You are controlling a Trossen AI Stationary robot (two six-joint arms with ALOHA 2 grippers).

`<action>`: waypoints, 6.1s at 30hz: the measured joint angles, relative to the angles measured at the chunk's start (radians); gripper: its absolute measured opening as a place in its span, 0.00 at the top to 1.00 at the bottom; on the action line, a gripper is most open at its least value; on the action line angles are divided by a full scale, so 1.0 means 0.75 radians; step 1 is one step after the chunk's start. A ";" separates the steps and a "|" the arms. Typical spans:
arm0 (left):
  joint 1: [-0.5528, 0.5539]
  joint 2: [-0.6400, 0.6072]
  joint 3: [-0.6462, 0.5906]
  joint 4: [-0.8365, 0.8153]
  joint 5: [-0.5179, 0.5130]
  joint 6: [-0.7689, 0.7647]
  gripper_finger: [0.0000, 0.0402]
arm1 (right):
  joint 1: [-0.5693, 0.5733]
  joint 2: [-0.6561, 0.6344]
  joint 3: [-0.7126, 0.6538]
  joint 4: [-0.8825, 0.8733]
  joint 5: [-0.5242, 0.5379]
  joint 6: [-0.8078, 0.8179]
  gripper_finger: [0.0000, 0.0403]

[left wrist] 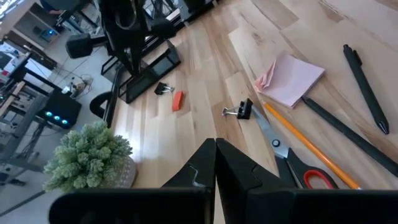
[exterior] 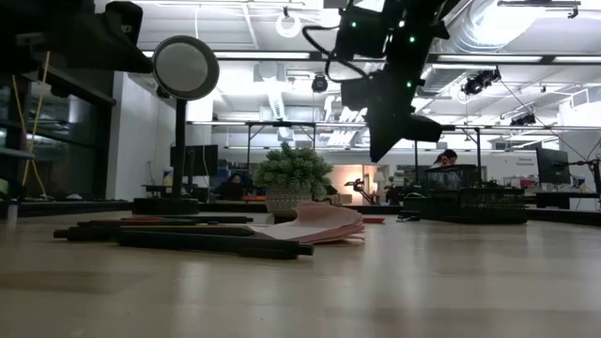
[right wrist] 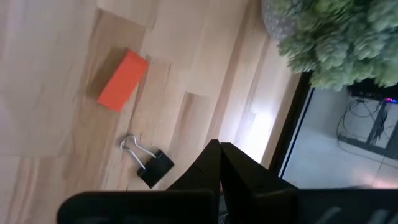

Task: Pick and place office supplies into organizer
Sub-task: Put the top binder clip into the desk organizer

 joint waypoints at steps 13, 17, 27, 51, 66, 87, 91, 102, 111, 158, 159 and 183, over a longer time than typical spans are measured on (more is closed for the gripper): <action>0.000 0.000 0.000 0.003 -0.031 0.044 1.00 | -0.124 0.025 0.001 -0.053 -0.295 0.035 0.99; 0.000 0.000 0.000 0.004 -0.031 0.053 1.00 | -0.167 0.059 0.001 -0.151 -0.426 -0.082 0.98; 0.000 0.000 0.000 0.021 -0.031 0.110 1.00 | -0.172 0.171 0.000 -0.189 -0.295 -0.334 0.98; 0.000 0.000 0.000 0.024 -0.031 0.153 1.00 | -0.172 0.260 0.000 -0.071 -0.244 -0.613 0.76; 0.000 0.000 0.000 0.023 -0.031 0.153 1.00 | -0.172 0.260 0.000 -0.080 -0.246 -0.623 0.79; 0.000 -0.001 0.000 0.022 -0.032 0.175 1.00 | -0.170 0.371 0.005 -0.089 -0.228 -0.653 0.82; 0.000 -0.001 0.000 0.023 -0.031 0.185 1.00 | -0.170 0.372 0.004 -0.101 -0.238 -0.647 0.94; 0.000 -0.001 0.000 0.023 -0.031 0.187 1.00 | -0.166 0.375 0.004 -0.112 -0.237 -0.551 0.99; 0.000 -0.001 0.000 0.023 -0.031 0.187 1.00 | -0.145 0.387 0.154 -0.183 -0.192 -0.505 1.00; 0.001 0.000 0.000 0.023 -0.031 0.186 1.00 | -0.234 0.382 0.189 -0.256 -0.417 -0.408 0.97; 0.001 0.000 0.000 0.023 -0.031 0.186 1.00 | -0.234 0.382 0.189 -0.250 -0.415 -0.406 0.95; 0.000 -0.001 0.000 0.023 -0.031 0.187 1.00 | -0.234 0.383 0.189 -0.229 -0.457 -0.313 0.80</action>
